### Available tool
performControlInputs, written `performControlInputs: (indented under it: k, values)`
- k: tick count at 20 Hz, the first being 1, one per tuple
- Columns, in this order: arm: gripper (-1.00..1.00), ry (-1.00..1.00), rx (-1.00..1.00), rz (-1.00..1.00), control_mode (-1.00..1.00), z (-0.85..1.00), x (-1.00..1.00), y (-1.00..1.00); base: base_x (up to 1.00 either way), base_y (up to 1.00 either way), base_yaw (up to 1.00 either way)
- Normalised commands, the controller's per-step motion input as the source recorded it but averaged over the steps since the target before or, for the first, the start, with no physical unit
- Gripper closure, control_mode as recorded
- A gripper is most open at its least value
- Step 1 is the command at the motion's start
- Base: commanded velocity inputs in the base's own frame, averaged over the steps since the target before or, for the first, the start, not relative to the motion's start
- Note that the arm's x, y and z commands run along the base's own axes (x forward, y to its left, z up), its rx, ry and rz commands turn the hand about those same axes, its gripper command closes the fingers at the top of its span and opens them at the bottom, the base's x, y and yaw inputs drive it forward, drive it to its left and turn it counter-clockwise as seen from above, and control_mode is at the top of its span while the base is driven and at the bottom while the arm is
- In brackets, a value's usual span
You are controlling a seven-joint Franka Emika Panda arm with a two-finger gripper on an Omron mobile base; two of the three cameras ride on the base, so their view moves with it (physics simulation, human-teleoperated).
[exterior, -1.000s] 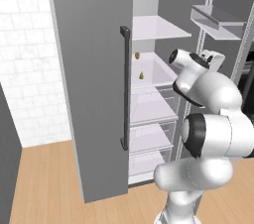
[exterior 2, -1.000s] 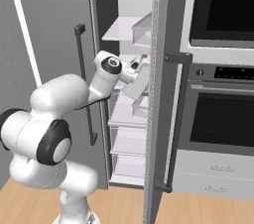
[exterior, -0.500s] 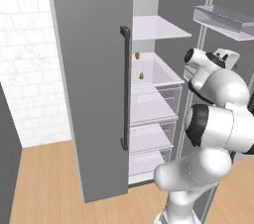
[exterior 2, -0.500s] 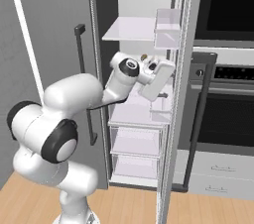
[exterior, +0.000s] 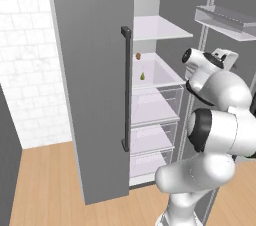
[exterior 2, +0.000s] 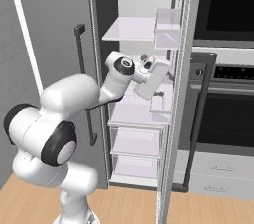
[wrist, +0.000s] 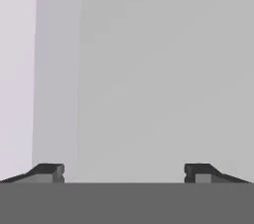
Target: Grab a lemon wedge from the fridge and one ice cube from the ice bowl, and put them in the glass of lemonade.
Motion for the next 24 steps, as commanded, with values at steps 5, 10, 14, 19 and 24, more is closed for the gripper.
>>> performControlInputs:
  k: [5, 10, 14, 19, 24]
  values:
    - [-1.00, 0.00, 0.00, 0.00, -1.00, 0.18, 0.00, 1.00, 0.00, 0.00, 0.00]
    - [-1.00, -0.08, 0.10, 0.00, -1.00, -0.01, -0.01, 1.00, 0.00, 0.00, 0.00]
    - [-1.00, -0.20, 0.44, 0.03, -1.00, -0.26, 0.00, 0.86, 0.00, 0.00, 0.00]
    - [-1.00, -0.18, 0.60, 0.06, -1.00, -0.39, 0.00, 0.72, 0.00, 0.00, 0.00]
    - [-1.00, -0.09, 0.56, 0.09, -1.00, -0.47, 0.00, 0.77, 0.00, 0.00, 0.00]
